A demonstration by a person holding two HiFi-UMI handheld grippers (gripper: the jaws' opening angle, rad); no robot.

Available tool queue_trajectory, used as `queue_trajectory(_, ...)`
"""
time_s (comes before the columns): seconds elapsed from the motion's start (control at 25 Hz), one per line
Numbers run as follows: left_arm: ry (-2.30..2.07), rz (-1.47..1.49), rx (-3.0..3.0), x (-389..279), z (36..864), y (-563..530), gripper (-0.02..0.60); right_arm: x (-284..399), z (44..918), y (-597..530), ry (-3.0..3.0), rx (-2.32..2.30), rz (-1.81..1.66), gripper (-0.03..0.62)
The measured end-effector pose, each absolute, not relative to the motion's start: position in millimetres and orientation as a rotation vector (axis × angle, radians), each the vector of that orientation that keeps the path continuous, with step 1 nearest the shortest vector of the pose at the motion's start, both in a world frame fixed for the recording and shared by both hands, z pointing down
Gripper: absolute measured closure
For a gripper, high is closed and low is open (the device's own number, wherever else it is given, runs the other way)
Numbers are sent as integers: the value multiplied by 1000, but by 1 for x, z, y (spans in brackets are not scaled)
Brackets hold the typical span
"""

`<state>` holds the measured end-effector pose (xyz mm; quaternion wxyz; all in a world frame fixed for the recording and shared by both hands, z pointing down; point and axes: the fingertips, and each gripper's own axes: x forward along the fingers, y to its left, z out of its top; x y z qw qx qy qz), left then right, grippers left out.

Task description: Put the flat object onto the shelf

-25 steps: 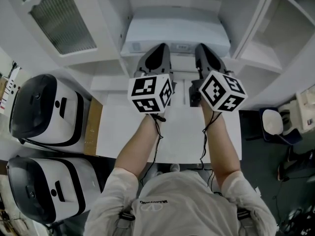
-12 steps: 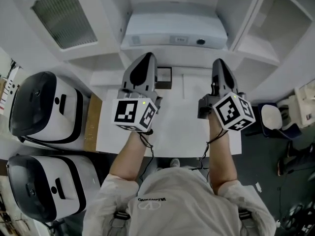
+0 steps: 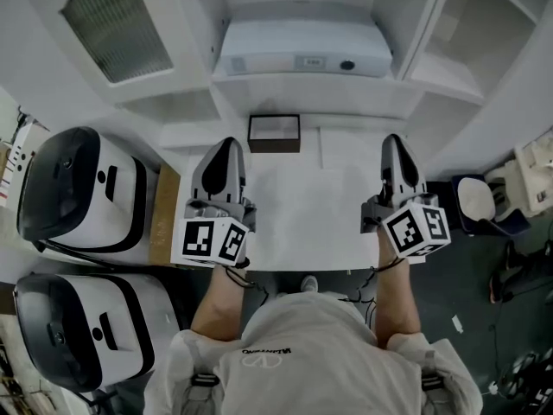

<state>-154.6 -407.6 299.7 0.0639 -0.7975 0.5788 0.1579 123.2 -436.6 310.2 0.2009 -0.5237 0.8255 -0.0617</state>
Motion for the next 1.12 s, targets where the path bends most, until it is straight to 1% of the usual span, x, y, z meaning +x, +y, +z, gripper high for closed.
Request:
queue_trajectory(0.28, 1824, 383, -2401, -174, 330, -392, 577, 138, 328, -419, 2342, -1485, -178, 585)
queue_trajectory(0.52, 1837, 328, -2383, -173, 338, -384, 577, 141, 333, -410, 2351, -1480, -179, 585)
queue_trajectory(1.12, 1859, 337, -2369, -176, 343, -373, 577, 134, 337, -402, 2374, -1471, -198, 585)
